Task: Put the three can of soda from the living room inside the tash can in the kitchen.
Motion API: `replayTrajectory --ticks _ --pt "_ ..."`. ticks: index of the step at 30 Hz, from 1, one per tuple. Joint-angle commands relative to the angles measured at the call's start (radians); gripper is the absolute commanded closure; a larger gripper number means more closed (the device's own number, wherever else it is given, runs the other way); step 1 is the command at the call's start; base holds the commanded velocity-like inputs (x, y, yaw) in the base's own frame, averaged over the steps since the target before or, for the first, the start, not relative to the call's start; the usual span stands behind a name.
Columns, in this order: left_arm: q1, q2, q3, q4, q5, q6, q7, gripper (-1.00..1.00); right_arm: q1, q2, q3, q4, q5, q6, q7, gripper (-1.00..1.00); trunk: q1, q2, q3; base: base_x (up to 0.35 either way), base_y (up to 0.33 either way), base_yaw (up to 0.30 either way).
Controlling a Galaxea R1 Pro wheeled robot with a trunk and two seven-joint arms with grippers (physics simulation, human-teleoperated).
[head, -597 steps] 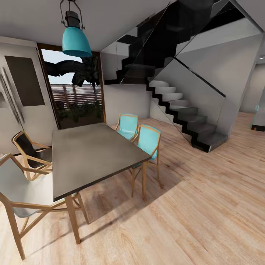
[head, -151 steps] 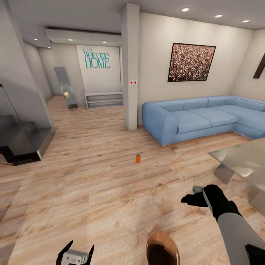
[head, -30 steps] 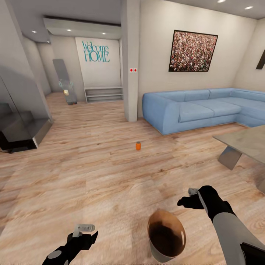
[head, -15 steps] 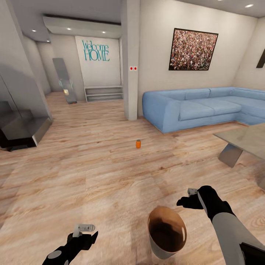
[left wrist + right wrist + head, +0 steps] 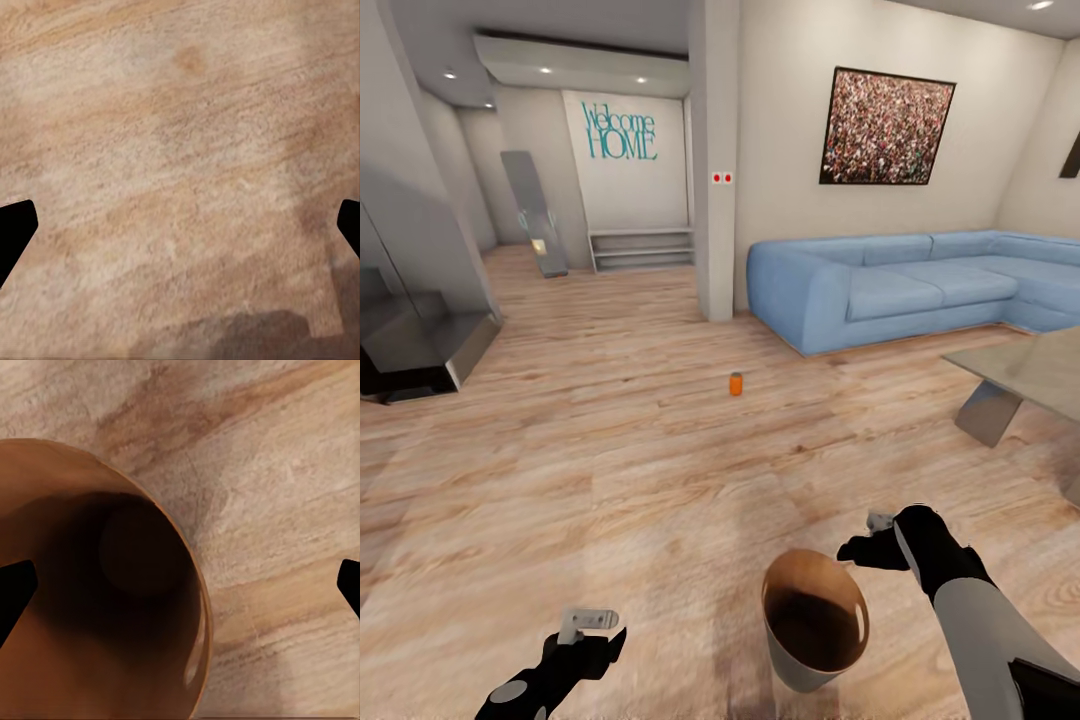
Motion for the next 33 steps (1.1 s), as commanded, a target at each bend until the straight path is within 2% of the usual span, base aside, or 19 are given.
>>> replayTrajectory --ticks 1,12,22,30,33 --pt "0.0 0.0 0.0 0.0 0.0 0.0 0.0 -1.0 0.0 -0.004 0.0 0.017 0.0 0.0 0.0 -1.0 0.0 0.0 -0.004 0.0 0.0 0.0" --pt "0.0 -0.001 -0.002 0.0 0.0 0.0 0.0 -1.0 -0.003 -0.014 0.002 0.111 0.004 0.002 -0.001 -1.0 0.005 -0.003 -0.047 0.0 0.0 0.0" --pt "0.0 -0.002 -0.006 0.0 0.0 0.0 0.0 -1.0 -0.01 -0.009 0.029 0.116 0.004 0.078 -0.073 -1.0 0.01 -0.005 -0.085 0.0 0.0 0.0" --pt "0.0 -0.001 -0.006 0.0 0.0 0.0 0.0 -1.0 -0.012 -0.008 0.03 0.111 0.004 0.086 -0.079 -1.0 0.013 -0.007 -0.116 0.0 0.0 0.0" --pt "0.0 -0.001 -0.005 -0.002 0.001 -0.01 0.0 -1.0 -0.012 -0.007 0.03 0.108 0.004 0.087 -0.079 -1.0 0.013 -0.007 -0.116 0.0 0.0 0.0"
